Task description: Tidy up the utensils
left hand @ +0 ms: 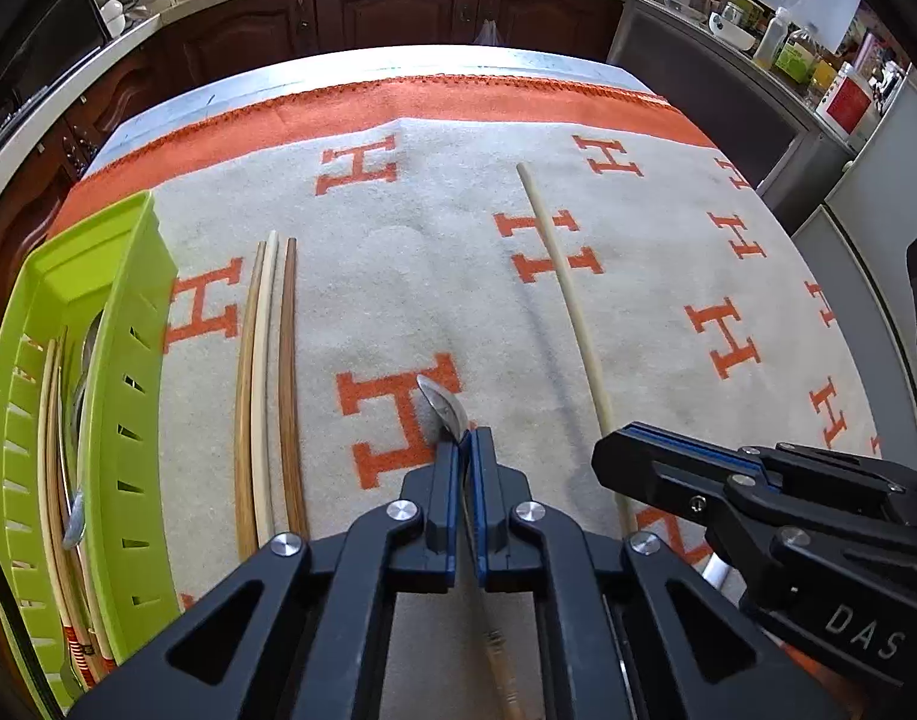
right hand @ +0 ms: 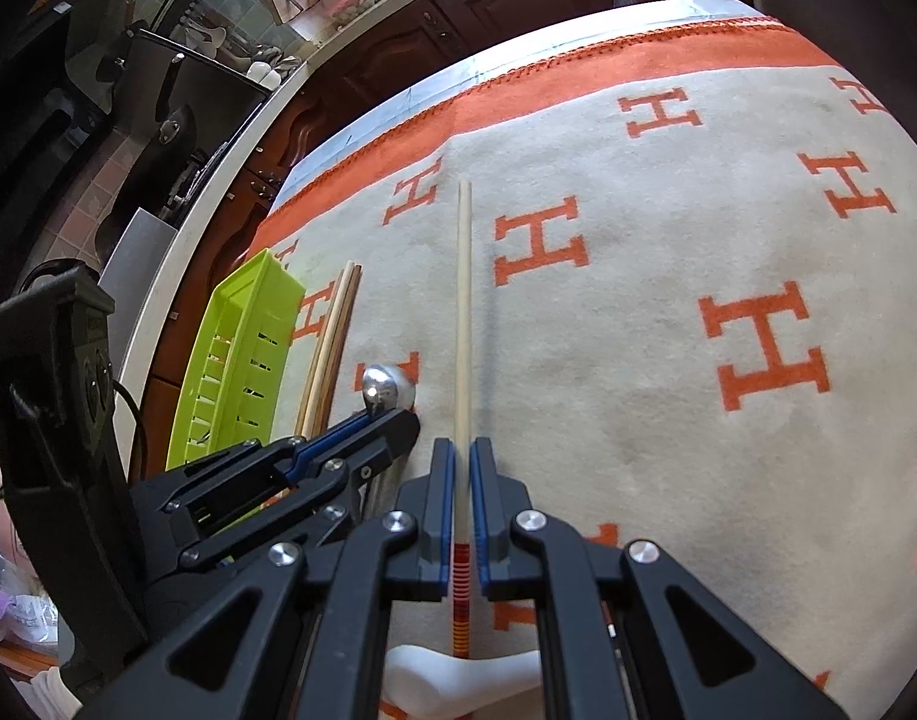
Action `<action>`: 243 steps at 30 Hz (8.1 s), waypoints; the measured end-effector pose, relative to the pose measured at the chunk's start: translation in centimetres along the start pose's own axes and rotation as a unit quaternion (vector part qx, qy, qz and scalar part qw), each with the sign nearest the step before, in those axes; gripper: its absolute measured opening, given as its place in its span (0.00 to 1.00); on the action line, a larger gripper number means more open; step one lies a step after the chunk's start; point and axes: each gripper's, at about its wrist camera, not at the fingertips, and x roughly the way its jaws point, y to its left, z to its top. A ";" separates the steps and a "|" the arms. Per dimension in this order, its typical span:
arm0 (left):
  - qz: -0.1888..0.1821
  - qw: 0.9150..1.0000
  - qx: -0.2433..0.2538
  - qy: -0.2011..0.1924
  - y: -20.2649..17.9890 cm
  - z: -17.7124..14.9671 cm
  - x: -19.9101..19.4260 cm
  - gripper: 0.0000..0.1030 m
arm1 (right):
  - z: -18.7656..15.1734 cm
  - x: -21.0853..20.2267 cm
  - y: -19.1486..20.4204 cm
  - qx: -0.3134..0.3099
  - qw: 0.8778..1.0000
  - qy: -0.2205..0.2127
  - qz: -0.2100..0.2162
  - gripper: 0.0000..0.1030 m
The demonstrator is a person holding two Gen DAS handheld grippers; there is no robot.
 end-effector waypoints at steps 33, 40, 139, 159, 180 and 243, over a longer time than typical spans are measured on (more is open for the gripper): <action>0.092 0.989 -0.080 -0.087 15.9 -5.4 -18.1 0.00 | -0.2 3.2 19.3 -0.095 0.987 0.067 0.114 0.05; 0.087 0.989 -0.109 -0.058 17.3 -6.1 -12.8 0.07 | -0.2 7.7 18.8 -0.075 0.991 0.098 0.058 0.07; -0.064 0.991 -0.112 0.022 9.5 -3.4 -7.1 0.14 | -2.2 1.4 4.4 -0.013 0.999 0.006 -0.030 0.10; 0.073 0.992 -0.032 0.095 6.4 -1.7 -1.9 0.07 | -2.1 -0.6 3.1 0.003 1.000 -0.001 0.001 0.06; 0.069 0.995 -0.032 0.060 4.3 -2.7 -2.2 0.04 | -2.3 -0.9 1.3 0.021 1.000 0.001 0.014 0.06; 0.097 0.983 -0.110 -0.109 17.1 -8.0 -15.8 0.72 | -1.8 2.0 17.9 -0.132 0.990 0.048 0.015 0.09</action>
